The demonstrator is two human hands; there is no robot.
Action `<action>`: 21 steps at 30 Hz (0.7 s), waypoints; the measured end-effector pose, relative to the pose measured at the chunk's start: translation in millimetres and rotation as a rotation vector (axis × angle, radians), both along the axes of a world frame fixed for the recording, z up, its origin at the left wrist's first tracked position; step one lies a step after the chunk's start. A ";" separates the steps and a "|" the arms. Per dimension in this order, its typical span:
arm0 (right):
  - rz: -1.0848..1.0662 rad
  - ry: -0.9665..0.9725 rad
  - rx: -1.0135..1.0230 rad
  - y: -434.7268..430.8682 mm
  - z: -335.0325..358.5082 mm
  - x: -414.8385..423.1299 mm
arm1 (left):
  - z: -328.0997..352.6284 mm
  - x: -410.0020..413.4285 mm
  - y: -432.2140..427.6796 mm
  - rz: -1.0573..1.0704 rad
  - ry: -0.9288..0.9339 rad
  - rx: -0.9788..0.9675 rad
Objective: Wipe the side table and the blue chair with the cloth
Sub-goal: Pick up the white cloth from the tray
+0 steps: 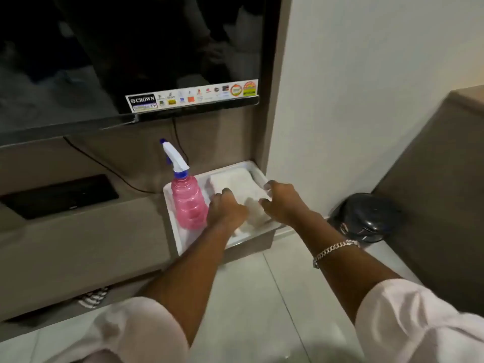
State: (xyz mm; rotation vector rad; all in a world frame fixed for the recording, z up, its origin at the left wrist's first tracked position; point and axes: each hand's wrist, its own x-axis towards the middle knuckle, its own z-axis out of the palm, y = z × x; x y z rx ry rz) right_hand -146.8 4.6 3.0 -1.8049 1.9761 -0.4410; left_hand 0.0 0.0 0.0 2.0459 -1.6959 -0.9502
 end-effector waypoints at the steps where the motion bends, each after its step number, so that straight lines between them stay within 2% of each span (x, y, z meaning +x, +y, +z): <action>1: 0.006 0.040 0.069 -9.6 -9.3 3.3 | -5.4 -3.5 -5.8 0.046 -0.014 0.040; 3: -0.007 0.080 0.134 -23.9 -25.2 5.6 | -21.7 -12.7 -18.9 0.164 0.028 0.106; 6: -0.036 0.072 0.166 -36.0 -42.3 9.3 | -38.7 -22.8 -34.3 0.403 0.233 0.243; 8: -0.071 0.059 0.128 -42.9 -48.5 11.4 | -46.2 -21.5 -45.7 0.627 0.542 0.295; 10: -0.110 0.012 0.100 -46.0 -51.0 11.5 | -50.9 -19.8 -47.7 0.739 0.886 0.287; 12: -0.153 -0.116 0.065 -43.8 -46.8 6.7 | -45.6 -19.6 -43.5 0.685 1.103 0.244; 15: -0.269 -0.416 -0.046 -29.8 -25.3 -12.2 | -23.7 -16.6 -38.1 0.520 1.326 0.187; 17: -0.323 -0.624 -0.061 -12.3 -0.4 -31.9 | -4.8 -17.2 -28.5 0.363 1.373 0.197; 19: -0.337 -0.899 -0.049 11.1 21.4 -56.8 | 12.8 -24.2 -12.1 0.187 1.353 0.220; 21: -0.330 -1.081 -0.030 45.1 36.6 -84.5 | 29.1 -42.5 10.6 0.038 1.313 0.254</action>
